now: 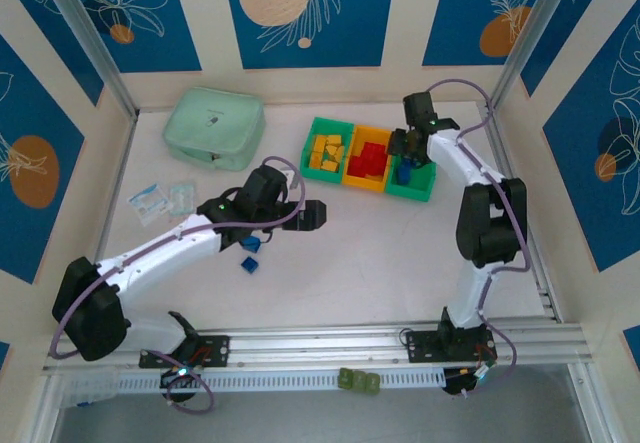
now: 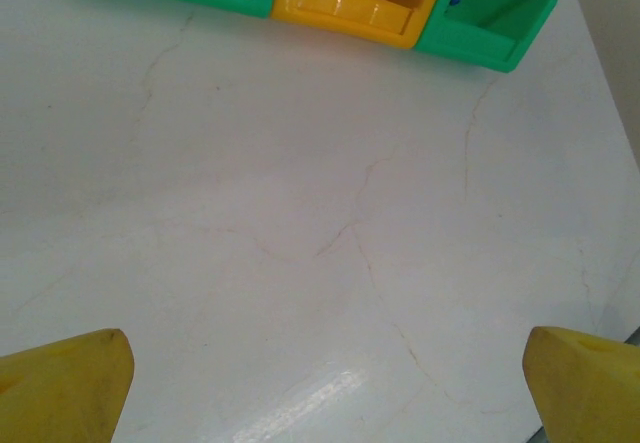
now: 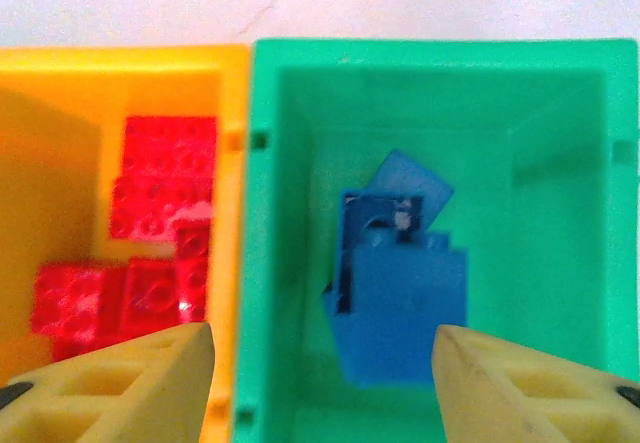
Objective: Sort the legos into containers by color
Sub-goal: Place the lego in the container, then pick up the lego from the center of the table.
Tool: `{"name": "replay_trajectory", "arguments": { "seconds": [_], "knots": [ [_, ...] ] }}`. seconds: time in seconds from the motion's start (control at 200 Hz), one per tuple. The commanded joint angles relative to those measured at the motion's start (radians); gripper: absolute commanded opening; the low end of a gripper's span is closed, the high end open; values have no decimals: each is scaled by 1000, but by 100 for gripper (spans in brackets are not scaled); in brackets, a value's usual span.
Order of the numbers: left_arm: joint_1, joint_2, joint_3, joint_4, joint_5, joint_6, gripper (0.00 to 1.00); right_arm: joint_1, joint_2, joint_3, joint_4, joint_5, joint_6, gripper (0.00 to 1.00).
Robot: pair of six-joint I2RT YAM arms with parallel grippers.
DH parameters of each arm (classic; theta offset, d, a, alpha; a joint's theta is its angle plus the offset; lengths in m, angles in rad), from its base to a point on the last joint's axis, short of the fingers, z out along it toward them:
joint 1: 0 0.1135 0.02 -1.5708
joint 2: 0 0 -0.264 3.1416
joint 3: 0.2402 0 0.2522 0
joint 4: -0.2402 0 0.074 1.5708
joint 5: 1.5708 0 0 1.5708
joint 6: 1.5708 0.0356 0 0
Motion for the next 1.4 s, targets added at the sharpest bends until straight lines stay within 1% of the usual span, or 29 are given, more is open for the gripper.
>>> {"name": "replay_trajectory", "arguments": {
  "seconds": [0.0,0.135,0.275,0.405,0.515,0.75,0.85,0.9,1.105,1.245,1.335,1.395],
  "knots": [
    [-4,-62,9,-47,-60,28,99,63,-105,-56,-10,-26,7,63],
    [11,-129,-30,-88,-105,15,99,163,-157,-122,-5,-55,27,65],
    [21,-223,-92,-132,-137,-8,99,293,-148,-155,1,-95,48,67],
    [30,-317,-135,-203,-179,-39,99,411,-95,-144,12,-112,72,69],
    [35,-398,-160,-273,-221,-67,99,492,-39,-119,38,-141,86,71],
    [39,-555,-189,-419,-299,-113,99,624,95,-36,62,-220,170,75],
    [39,-604,-192,-476,-321,-129,99,684,144,0,89,-228,149,77],
    [41,-628,-193,-498,-330,-137,99,702,168,19,97,-232,134,78],
    [41,-700,-197,-578,-356,-172,99,743,218,47,146,-332,62,82],
    [41,-735,-214,-604,-374,-200,99,779,248,69,152,-330,4,84],
    [42,-747,-224,-608,-379,-214,99,788,285,110,121,-304,-11,85],
    [42,-753,-228,-609,-385,-221,99,791,309,137,110,-308,-21,85]
  ]
}}
